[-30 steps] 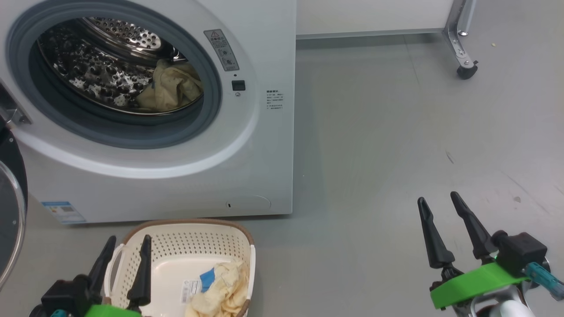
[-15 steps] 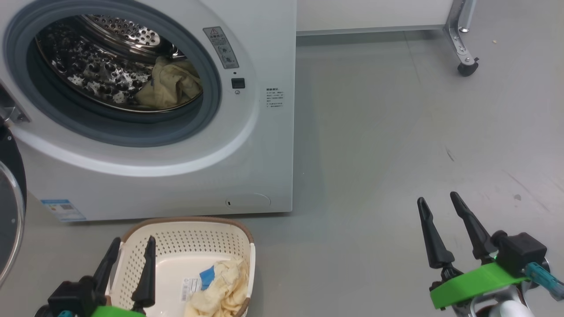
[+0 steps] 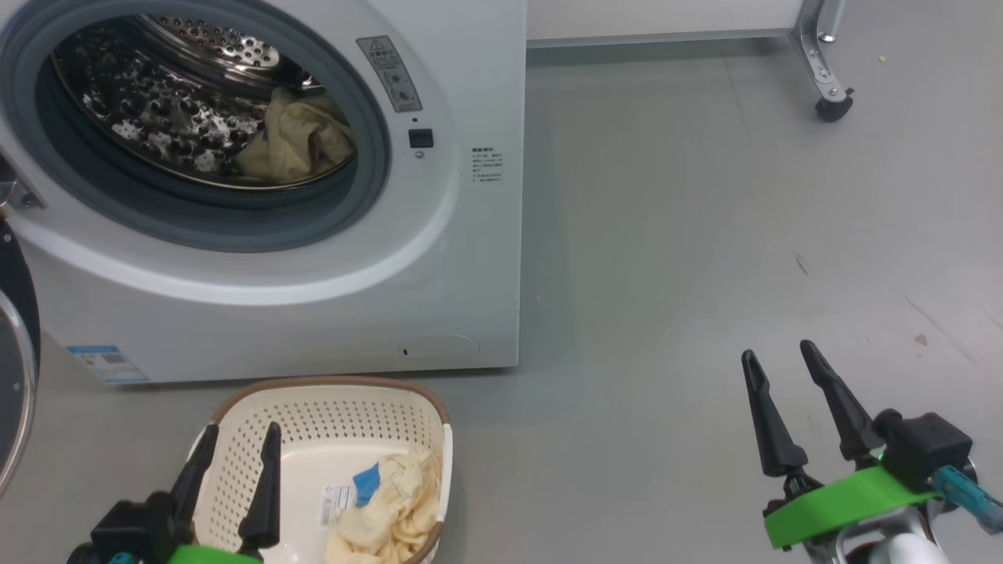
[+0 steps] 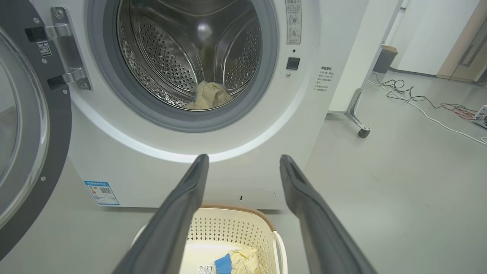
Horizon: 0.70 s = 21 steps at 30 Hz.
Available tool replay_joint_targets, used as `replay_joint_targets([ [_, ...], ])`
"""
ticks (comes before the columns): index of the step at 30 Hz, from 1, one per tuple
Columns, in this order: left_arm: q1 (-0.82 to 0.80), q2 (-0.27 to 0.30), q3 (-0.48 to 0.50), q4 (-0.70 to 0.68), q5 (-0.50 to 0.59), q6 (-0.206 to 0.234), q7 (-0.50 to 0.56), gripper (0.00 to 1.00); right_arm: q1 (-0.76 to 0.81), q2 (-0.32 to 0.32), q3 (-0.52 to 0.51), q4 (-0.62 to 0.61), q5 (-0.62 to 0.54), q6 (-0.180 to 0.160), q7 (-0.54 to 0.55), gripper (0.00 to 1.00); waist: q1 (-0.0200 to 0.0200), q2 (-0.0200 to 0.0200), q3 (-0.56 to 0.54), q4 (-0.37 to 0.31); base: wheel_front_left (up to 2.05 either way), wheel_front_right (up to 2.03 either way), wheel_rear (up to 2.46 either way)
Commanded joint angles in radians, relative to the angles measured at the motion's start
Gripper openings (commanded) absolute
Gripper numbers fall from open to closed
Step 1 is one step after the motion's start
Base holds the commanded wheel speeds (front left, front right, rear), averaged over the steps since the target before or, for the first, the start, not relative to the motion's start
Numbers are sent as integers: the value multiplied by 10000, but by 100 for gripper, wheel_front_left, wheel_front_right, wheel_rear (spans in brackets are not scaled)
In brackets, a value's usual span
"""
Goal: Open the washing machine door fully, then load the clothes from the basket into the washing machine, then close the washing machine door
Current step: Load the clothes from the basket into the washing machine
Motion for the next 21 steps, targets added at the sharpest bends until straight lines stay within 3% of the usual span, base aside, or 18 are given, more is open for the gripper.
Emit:
replay_joint_targets([
  [1,-406,113,505,-218,115,-14,-110,100,-352,-24,153,-301,26,-27,-67,100,0,0,41,-2,0,0,0],
  [21,-661,-157,509,58,295,-178,-111,100,-520,-136,116,-329,3,-27,-67,100,0,0,549,23,0,0,0],
])
